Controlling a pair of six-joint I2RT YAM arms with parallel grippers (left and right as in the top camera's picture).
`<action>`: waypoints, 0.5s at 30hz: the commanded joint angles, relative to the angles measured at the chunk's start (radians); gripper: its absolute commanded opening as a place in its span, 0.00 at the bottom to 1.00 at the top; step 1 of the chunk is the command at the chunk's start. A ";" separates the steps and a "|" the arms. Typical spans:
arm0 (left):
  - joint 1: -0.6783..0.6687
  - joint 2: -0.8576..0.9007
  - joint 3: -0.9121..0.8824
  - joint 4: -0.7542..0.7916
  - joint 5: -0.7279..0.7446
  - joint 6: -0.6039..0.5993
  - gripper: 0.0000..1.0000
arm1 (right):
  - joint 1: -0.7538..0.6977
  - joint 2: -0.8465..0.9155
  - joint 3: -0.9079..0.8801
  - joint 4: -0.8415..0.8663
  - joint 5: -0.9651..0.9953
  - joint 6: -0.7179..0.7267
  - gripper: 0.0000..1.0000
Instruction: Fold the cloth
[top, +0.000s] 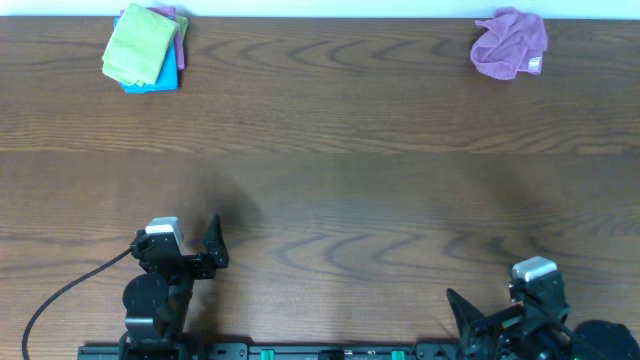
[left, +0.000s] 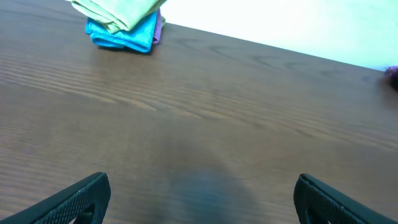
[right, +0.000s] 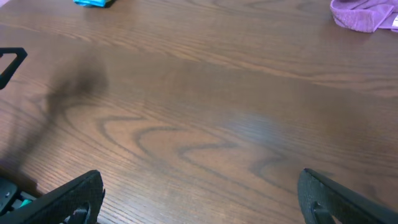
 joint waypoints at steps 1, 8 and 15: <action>0.003 -0.008 -0.024 0.000 0.003 0.018 0.95 | -0.004 -0.003 0.004 0.001 -0.002 0.011 0.99; 0.003 -0.008 -0.024 0.000 0.003 0.018 0.96 | -0.004 -0.003 0.004 0.002 0.000 0.010 0.99; 0.003 -0.008 -0.024 0.000 0.003 0.018 0.95 | -0.095 -0.128 -0.096 0.152 0.113 -0.118 0.99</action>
